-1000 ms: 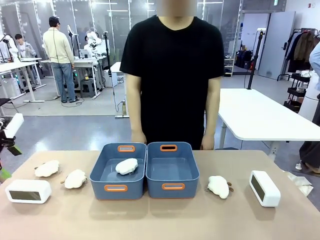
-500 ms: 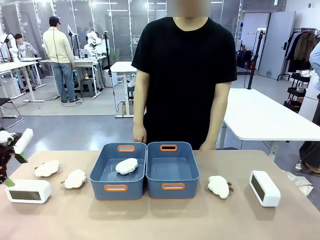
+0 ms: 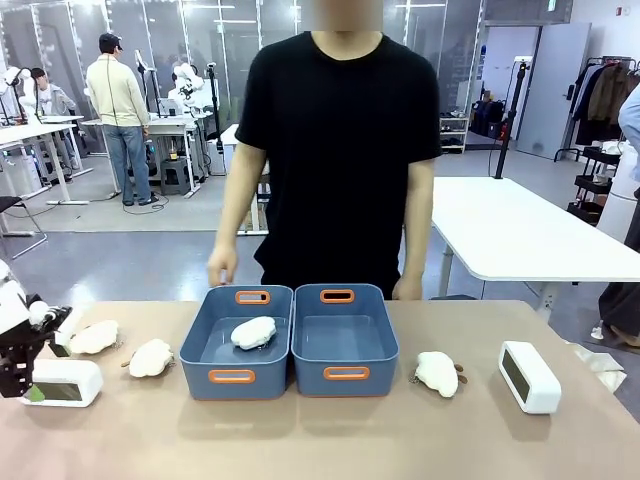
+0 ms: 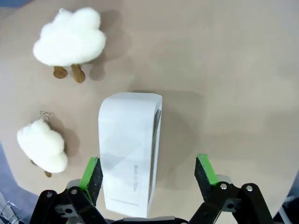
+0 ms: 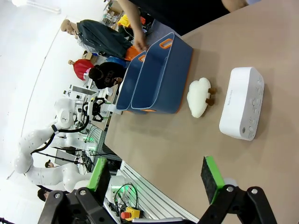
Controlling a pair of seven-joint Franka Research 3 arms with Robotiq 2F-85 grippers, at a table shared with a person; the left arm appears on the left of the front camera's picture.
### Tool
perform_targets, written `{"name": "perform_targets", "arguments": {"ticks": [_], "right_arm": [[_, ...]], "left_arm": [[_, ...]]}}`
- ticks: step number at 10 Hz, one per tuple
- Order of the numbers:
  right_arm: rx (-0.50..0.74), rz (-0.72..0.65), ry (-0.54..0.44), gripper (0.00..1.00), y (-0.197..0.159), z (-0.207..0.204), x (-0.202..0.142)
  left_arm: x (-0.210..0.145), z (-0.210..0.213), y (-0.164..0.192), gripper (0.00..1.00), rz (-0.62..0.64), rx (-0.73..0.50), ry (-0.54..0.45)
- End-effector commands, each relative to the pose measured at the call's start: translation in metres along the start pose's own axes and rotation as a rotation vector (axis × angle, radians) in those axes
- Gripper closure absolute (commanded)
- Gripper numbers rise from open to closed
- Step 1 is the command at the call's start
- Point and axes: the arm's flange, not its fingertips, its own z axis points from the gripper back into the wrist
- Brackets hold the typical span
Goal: Sort the digital clocks into the basket.
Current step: Pick up the Digital clock from the table and place it into the empty Plastic storage basket.
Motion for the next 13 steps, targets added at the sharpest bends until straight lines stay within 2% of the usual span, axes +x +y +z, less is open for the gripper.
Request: {"name": "perform_targets", "arguments": {"ticks": [1, 6, 7, 8, 13], "right_arm": [[0.013, 0.004, -0.012, 0.00, 0.000, 0.000, 0.001], [0.013, 0.004, -0.012, 0.00, 0.000, 0.000, 0.001], [0.013, 0.004, -0.012, 0.00, 0.000, 0.000, 0.001], [0.013, 0.004, -0.012, 0.00, 0.000, 0.000, 0.001], [0.013, 0.004, -0.012, 0.00, 0.000, 0.000, 0.001]], "left_arm": [[-0.005, -0.017, 0.013, 0.00, 0.001, 0.010, 0.029], [-0.009, -0.051, 0.010, 0.00, 0.044, -0.059, 0.053], [-0.012, -0.053, 0.012, 0.00, 0.078, -0.035, 0.060], [-0.015, -0.051, 0.016, 0.00, 0.126, -0.013, 0.023], [-0.017, -0.050, 0.014, 0.00, 0.123, -0.032, 0.025]]}}
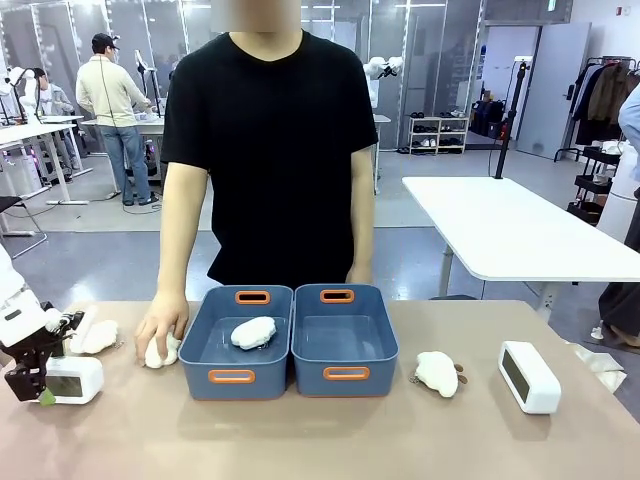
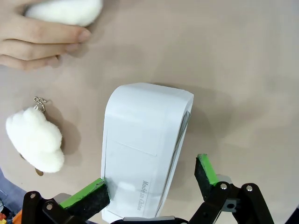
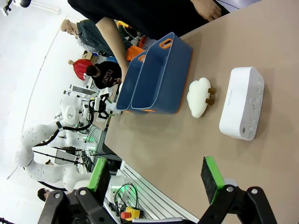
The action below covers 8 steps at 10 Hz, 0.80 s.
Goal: Sort the digital clocks into the basket.
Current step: Pick up the Digital clock from the table and place it into the empty Plastic storage basket.
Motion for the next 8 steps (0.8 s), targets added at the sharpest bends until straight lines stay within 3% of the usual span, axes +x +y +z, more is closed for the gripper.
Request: {"name": "perform_targets", "arguments": {"ticks": [1, 8], "right_arm": [[0.013, 0.004, -0.012, 0.00, 0.0001, 0.0005, 0.0007], [0.013, 0.004, -0.012, 0.00, 0.0001, 0.0005, 0.0007]], "left_arm": [[-0.0067, -0.0180, -0.0051, 0.00, 0.015, -0.035, 0.006], [-0.0044, -0.0098, -0.0010, 0.00, 0.028, -0.014, -0.001]]}}
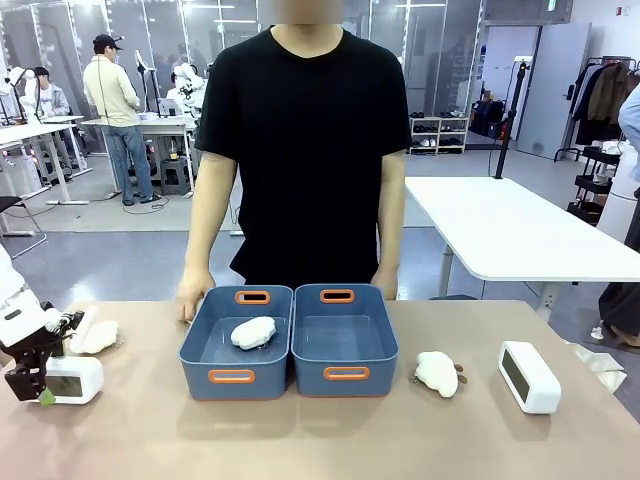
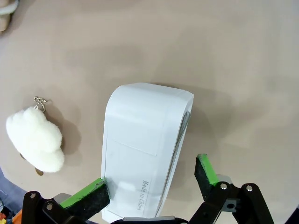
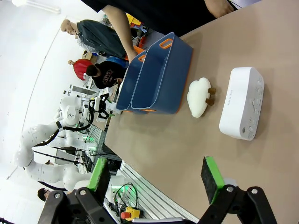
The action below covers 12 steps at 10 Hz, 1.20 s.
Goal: Sort the digital clocks into the basket.
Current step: Pick up the Digital clock from the table and place it into the empty Plastic storage basket.
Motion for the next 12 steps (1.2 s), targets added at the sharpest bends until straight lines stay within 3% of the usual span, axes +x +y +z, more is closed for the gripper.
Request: {"name": "perform_targets", "arguments": {"ticks": [1, 4, 6, 12], "right_arm": [[0.013, 0.004, -0.012, 0.00, 0.000, 0.000, 0.001], [0.013, 0.004, -0.012, 0.00, 0.000, 0.000, 0.001], [0.013, 0.004, -0.012, 0.00, 0.000, 0.000, 0.001], [0.013, 0.004, -0.012, 0.00, 0.000, 0.000, 0.001]], "left_arm": [[-0.004, -0.007, 0.000, 0.00, 0.027, -0.018, -0.006], [-0.002, 0.028, -0.001, 0.00, -0.017, -0.057, 0.041], [-0.001, 0.058, 0.005, 0.00, -0.028, -0.017, 0.030], [0.001, 0.056, 0.015, 0.00, -0.025, -0.053, 0.021]]}}
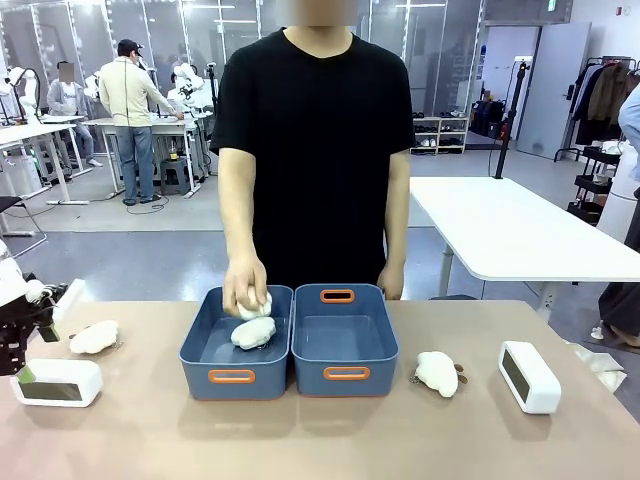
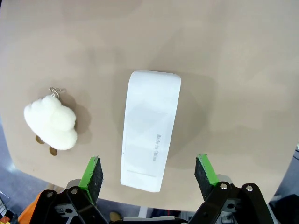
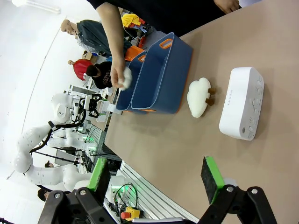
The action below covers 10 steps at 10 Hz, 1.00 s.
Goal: Sort the digital clocks into the basket.
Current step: Pick up the Digital clock from the table and place it into the empty Plastic storage basket.
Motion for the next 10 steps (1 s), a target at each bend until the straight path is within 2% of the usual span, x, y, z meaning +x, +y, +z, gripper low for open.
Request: {"name": "perform_targets", "arguments": {"ticks": [1, 10], "right_arm": [[0.014, 0.005, -0.011, 0.00, 0.000, 0.000, 0.001], [0.014, 0.005, -0.011, 0.00, 0.000, 0.000, 0.001]], "left_arm": [[0.004, -0.007, 0.012, 0.00, 0.009, -0.020, 0.011], [0.005, -0.069, 0.009, 0.00, 0.037, -0.088, 0.053]]}}
